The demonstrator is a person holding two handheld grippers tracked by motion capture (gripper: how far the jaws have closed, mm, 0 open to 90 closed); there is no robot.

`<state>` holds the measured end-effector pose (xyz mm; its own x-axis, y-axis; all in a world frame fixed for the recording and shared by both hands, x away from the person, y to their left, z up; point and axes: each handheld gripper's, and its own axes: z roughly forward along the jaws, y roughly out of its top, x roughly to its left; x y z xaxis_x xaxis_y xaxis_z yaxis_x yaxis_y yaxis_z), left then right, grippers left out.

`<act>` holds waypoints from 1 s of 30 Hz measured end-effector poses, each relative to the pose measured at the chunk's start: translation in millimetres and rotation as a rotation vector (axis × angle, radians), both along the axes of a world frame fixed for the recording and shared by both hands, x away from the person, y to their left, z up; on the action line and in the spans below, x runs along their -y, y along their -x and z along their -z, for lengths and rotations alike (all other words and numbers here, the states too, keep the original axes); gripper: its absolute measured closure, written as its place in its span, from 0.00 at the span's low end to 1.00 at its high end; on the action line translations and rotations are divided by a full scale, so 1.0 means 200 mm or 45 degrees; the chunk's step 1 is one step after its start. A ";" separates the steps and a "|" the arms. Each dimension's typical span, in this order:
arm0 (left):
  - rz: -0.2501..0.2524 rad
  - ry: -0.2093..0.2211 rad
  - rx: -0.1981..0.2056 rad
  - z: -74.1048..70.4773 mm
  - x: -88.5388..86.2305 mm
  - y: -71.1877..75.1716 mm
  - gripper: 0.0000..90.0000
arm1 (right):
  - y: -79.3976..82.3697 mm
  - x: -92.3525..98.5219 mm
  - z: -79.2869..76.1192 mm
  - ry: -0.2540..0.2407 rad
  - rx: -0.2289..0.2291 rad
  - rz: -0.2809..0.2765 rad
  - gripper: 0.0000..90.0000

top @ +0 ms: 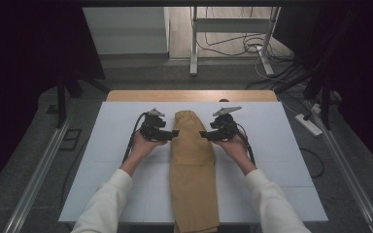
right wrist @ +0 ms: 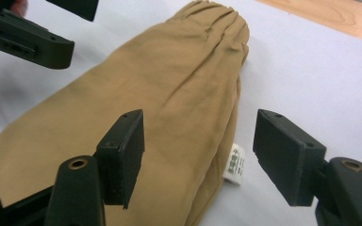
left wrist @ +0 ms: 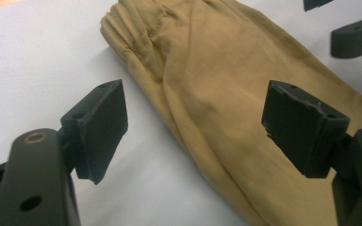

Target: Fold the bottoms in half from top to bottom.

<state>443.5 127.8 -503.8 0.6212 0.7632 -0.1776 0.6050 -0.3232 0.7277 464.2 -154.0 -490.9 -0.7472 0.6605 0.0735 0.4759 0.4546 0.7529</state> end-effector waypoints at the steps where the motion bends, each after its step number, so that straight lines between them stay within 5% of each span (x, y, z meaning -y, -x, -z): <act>1: -0.004 -0.006 -0.005 0.00 0.00 -0.01 0.25 | -0.01 -0.01 0.01 0.008 -0.006 0.003 0.38; 9: -0.003 -0.037 0.002 0.03 0.03 -0.06 0.26 | -0.10 -0.05 0.05 0.034 -0.032 0.027 0.39; 30: -0.026 -0.074 -0.088 0.14 0.05 -0.13 0.26 | -0.21 -0.08 0.16 0.088 -0.111 0.004 0.31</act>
